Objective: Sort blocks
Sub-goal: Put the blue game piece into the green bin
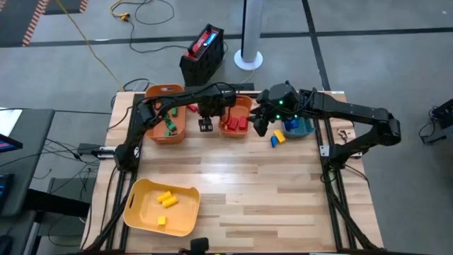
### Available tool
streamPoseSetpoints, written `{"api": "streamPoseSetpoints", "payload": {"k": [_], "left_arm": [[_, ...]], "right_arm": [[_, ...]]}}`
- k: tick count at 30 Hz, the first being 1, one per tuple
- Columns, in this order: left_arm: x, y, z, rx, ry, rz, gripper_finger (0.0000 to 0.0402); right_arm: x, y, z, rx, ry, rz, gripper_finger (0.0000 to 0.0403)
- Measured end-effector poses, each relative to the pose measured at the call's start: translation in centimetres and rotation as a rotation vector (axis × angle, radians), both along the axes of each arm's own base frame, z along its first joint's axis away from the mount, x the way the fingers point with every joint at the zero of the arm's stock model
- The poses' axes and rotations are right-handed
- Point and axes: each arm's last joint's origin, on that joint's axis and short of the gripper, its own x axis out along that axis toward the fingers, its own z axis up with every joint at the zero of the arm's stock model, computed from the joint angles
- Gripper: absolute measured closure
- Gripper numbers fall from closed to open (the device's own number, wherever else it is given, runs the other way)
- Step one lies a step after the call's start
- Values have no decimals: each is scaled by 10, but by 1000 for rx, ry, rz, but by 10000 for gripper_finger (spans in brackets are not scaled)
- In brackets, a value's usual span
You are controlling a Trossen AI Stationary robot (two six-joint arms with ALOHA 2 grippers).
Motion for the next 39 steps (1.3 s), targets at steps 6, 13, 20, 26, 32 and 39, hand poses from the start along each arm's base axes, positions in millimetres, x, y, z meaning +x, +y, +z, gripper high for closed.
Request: {"api": "streamPoseSetpoints", "payload": {"k": [6, 13, 20, 26, 32, 39], "left_arm": [[-5, 20, -9, -7, 21, 47, 168], [-14, 36, -10, -14, 9, 87, 168], [-13, 44, -11, 12, -43, 89, 168], [-15, 49, -11, -3, -65, 123, 168], [-15, 32, -2, 14, 61, 68, 168], [-18, 41, 13, 12, 18, 104, 172]], "right_arm": [[1, 5, 0, 7, 0, 12, 223], [2, 9, 0, 12, -1, 24, 223], [2, 6, 0, 4, -5, 20, 223], [2, 6, 0, 4, -6, 20, 223], [2, 6, 0, 5, -6, 20, 223], [1, 5, 0, 0, -5, 18, 223]]}}
